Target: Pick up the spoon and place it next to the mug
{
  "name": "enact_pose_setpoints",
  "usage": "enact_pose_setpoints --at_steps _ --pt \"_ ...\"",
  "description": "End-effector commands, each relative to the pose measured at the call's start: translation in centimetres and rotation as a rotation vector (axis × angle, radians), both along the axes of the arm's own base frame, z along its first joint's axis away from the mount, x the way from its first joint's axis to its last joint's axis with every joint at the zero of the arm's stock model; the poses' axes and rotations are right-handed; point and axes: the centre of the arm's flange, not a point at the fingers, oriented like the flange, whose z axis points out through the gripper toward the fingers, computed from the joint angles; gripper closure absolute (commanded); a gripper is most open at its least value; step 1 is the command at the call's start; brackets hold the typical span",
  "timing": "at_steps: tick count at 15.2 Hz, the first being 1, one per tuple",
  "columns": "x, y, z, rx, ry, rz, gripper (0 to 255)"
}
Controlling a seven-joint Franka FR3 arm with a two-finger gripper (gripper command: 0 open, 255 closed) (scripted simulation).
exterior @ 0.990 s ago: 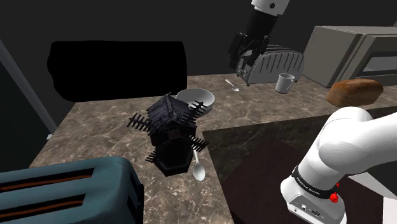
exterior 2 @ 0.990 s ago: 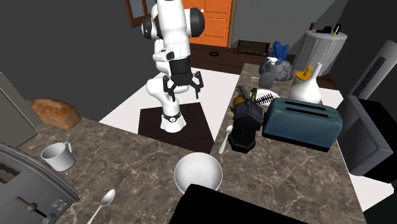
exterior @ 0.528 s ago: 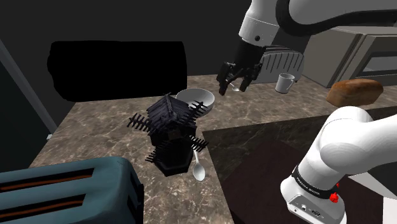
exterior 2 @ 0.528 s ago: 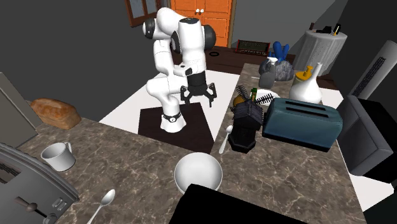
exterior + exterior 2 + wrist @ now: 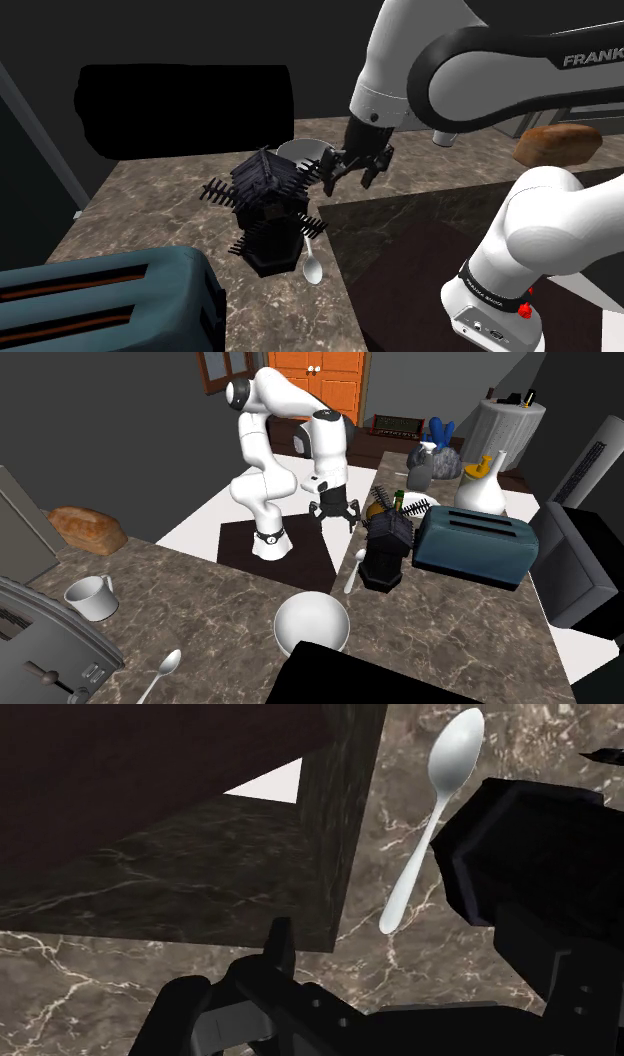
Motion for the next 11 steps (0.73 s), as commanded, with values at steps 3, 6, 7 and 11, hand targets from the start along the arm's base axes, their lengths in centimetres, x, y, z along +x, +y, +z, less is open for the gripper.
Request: enact_pose_setpoints --at_steps 3,6,7,11 --pt "-0.7 3.5 -3.7 0.011 0.023 -0.044 0" --pt "-1.2 6.3 -6.3 0.018 0.04 -0.075 0" --pt "-1.3 7.3 -7.2 0.021 0.046 -0.085 0" --pt "-1.7 10.1 -9.8 0.028 0.063 -0.116 0"
